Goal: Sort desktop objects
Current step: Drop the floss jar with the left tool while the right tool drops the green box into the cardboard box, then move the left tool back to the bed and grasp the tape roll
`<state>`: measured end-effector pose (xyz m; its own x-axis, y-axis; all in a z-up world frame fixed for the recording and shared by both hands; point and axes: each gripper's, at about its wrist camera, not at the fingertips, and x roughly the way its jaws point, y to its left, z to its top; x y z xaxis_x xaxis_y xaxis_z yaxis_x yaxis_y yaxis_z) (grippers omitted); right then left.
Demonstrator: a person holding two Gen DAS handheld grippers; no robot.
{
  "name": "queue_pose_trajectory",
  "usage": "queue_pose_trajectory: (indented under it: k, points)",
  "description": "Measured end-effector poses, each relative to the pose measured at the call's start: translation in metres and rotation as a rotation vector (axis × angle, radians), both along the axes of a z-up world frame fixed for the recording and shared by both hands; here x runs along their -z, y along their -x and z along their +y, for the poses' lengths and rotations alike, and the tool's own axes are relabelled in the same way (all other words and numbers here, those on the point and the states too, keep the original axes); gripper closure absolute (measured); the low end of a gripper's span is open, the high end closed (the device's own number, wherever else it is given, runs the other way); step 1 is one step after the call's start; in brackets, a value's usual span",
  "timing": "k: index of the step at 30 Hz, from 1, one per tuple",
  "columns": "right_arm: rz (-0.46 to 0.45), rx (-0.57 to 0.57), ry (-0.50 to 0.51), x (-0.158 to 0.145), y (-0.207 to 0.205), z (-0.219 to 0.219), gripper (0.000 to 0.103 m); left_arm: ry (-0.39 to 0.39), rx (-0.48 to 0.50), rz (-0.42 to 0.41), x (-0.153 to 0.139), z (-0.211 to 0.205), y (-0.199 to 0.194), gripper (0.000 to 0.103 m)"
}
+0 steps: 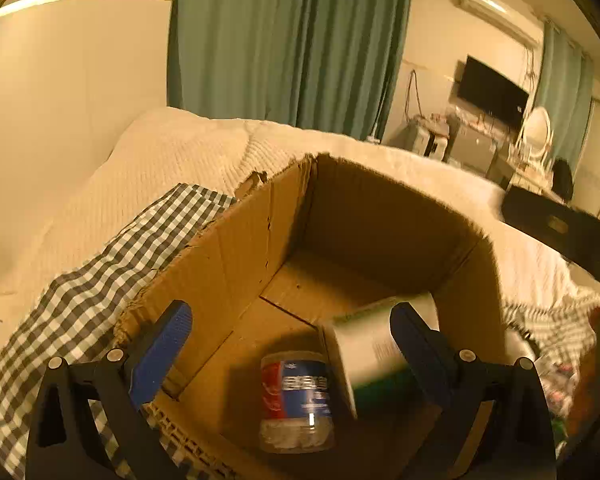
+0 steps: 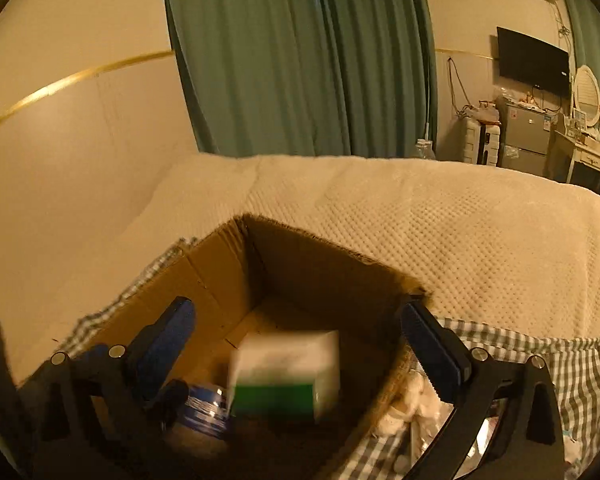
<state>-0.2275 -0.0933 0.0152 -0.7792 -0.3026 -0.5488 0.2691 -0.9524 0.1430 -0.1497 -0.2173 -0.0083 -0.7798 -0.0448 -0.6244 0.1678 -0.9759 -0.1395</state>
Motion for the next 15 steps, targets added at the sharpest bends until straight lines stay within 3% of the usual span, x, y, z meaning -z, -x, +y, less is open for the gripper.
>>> queue_pose_trajectory:
  k: [5,9,15]
  points:
    - [0.004,0.049,0.015,-0.031,-0.04,0.051,0.0,-0.011,0.008,0.054,-0.021,0.01,-0.016,0.001]
    - [0.032,0.144,-0.035,-0.052,-0.086,0.107,0.0,-0.016,0.07,0.099,-0.044,0.036,-0.035,0.0]
    - [0.021,0.278,-0.104,-0.052,-0.139,0.184,0.0,-0.016,0.183,0.107,-0.063,0.1,-0.06,0.0]
